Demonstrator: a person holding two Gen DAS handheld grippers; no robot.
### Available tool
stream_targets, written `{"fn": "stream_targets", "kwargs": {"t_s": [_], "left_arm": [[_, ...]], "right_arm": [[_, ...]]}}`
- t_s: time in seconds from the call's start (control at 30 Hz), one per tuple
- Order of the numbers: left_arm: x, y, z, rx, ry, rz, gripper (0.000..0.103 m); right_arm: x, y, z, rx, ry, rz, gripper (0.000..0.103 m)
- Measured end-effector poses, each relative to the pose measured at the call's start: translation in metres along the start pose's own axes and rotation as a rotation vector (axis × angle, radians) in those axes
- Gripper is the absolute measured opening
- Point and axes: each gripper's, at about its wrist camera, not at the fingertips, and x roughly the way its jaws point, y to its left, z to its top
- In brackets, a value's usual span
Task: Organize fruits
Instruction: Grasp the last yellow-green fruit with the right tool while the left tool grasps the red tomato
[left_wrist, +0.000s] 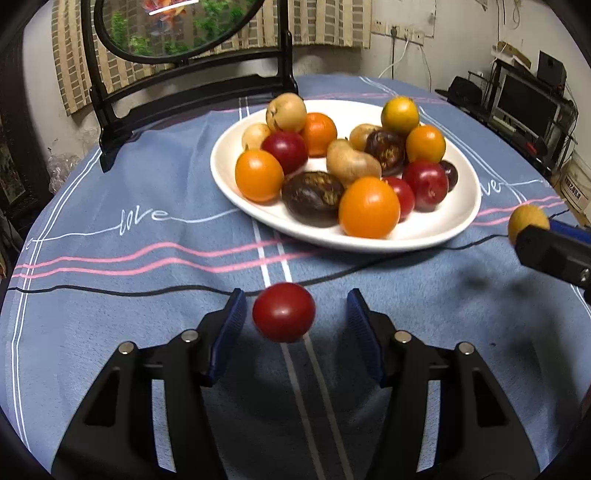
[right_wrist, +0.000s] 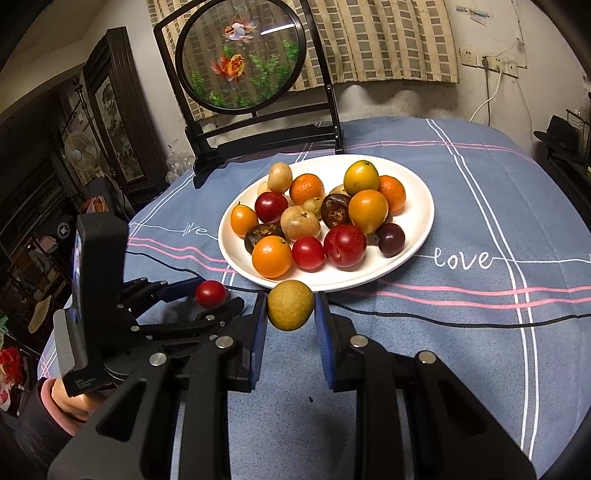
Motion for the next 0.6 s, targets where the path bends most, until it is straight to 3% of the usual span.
{"fn": "stream_targets", "kwargs": {"t_s": [0.23,0.6], "left_arm": [[0.003,0.003,-0.001,-0.014,0.021,0.000,0.042],[-0.001,0.002,-0.004,-0.016,0.020,0.015,0.032]], "right_arm": [[0.003,0.000,-0.001,0.002,0.019,-0.012,0.026],[0.011,-0.005,-0.004,0.007,0.033,-0.057,0.026]]}}
